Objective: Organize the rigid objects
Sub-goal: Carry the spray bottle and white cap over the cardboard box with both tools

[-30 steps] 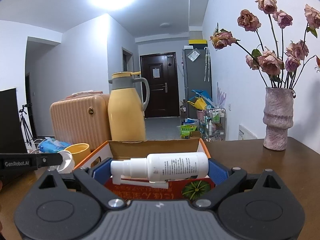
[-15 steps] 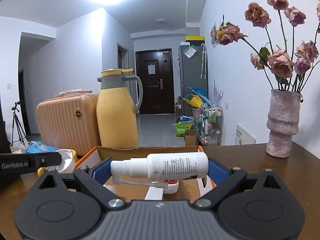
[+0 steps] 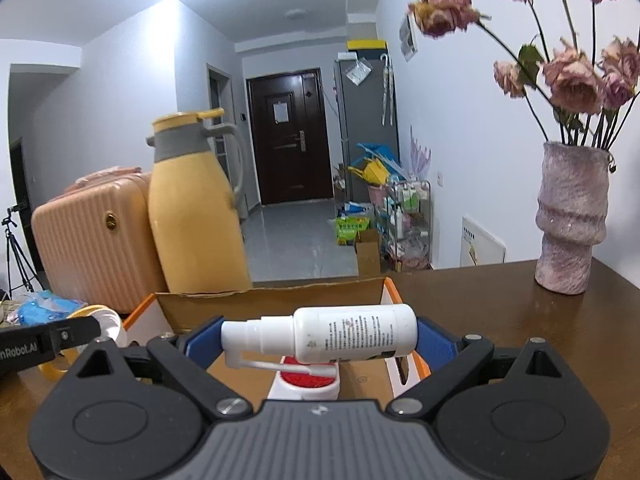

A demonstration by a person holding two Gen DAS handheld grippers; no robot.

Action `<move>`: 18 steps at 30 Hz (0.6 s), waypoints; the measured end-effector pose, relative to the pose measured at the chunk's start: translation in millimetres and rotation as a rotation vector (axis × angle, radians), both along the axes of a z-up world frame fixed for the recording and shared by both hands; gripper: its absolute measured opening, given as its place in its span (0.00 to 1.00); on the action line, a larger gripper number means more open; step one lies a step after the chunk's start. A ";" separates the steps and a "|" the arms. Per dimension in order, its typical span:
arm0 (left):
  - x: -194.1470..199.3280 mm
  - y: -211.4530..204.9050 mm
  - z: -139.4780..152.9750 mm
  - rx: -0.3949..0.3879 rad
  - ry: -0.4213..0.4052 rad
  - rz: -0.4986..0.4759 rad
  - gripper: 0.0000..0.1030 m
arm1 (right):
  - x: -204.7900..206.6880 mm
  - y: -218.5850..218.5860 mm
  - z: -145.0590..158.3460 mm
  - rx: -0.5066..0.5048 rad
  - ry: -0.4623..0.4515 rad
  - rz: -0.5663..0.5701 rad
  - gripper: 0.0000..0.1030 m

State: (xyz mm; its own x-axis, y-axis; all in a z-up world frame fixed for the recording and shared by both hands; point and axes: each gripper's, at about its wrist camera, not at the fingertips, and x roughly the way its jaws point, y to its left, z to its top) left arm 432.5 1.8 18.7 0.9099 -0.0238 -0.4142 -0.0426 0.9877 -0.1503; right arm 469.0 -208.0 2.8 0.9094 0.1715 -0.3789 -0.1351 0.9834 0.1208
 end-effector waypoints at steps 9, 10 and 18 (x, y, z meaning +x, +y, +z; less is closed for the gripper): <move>36.0 0.2 -12.0 0.009 0.055 0.015 0.06 | 38.2 6.0 -13.8 -0.030 0.074 -0.001 0.95; 39.8 -0.4 -13.8 0.012 0.062 0.014 0.06 | 41.7 6.5 -15.0 -0.034 0.081 0.000 0.95; 62.9 -2.6 -25.0 0.039 0.108 0.017 0.06 | 62.3 10.7 -25.6 -0.057 0.118 0.004 0.95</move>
